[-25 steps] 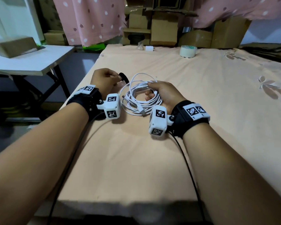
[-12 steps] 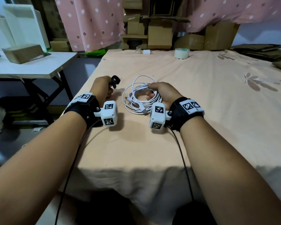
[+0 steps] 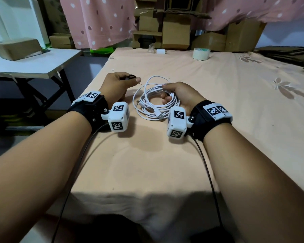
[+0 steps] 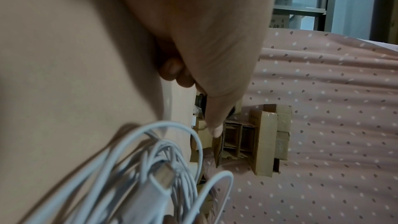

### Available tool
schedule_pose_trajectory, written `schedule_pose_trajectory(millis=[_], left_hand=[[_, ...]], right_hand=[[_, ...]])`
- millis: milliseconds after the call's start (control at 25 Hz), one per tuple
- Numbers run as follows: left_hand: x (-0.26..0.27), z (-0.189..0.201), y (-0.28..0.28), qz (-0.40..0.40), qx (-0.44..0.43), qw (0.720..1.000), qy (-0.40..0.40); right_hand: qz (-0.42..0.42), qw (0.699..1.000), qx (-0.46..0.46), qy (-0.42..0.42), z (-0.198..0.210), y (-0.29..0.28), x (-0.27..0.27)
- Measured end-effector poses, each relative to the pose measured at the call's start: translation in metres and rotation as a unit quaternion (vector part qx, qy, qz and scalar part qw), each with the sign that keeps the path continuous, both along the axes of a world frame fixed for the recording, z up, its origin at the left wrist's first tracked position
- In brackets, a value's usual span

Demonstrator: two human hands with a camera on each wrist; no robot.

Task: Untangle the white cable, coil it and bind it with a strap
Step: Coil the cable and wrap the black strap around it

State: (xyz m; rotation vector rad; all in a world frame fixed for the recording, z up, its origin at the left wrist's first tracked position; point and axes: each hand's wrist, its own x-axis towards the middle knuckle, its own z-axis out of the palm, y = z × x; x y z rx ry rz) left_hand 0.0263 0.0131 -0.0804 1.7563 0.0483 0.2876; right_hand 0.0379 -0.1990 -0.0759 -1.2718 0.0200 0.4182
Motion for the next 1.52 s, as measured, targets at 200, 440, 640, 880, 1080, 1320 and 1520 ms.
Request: schedule_pose_trajectory(millis=[200,440,640,880,1080,1320,1520], left_hand=[[0.003,-0.002,-0.002,0.009,-0.028,1.0,0.003],[0.006,0.004,-0.002,-0.002,-0.061,0.998,0.0],[0.004,0.004,-0.006,-0.004,-0.014,1.0,0.001],[0.004,0.005,-0.013,0.005,0.029,0.997,-0.075],[-0.007,0.015,-0.027,-0.046,-0.013,0.992,-0.118],[-0.022,0.03,-0.04,-0.064,0.03,0.969,-0.236],[-0.018,0.016,-0.042,-0.115,0.119,0.982,-0.094]], right_hand=[[0.001,1.0,0.018,-0.005,-0.003,-0.003,0.001],[-0.004,1.0,0.021,-0.011,-0.003,-0.004,-0.002],[-0.005,1.0,0.009,-0.017,-0.003,-0.003,-0.004],[-0.029,0.999,-0.019,-0.038,-0.004,-0.001,-0.003],[-0.051,0.992,-0.079,-0.085,-0.006,0.003,-0.002],[-0.063,0.989,-0.088,-0.101,-0.007,0.003,-0.002],[-0.034,0.996,-0.039,-0.07,-0.003,0.006,-0.006]])
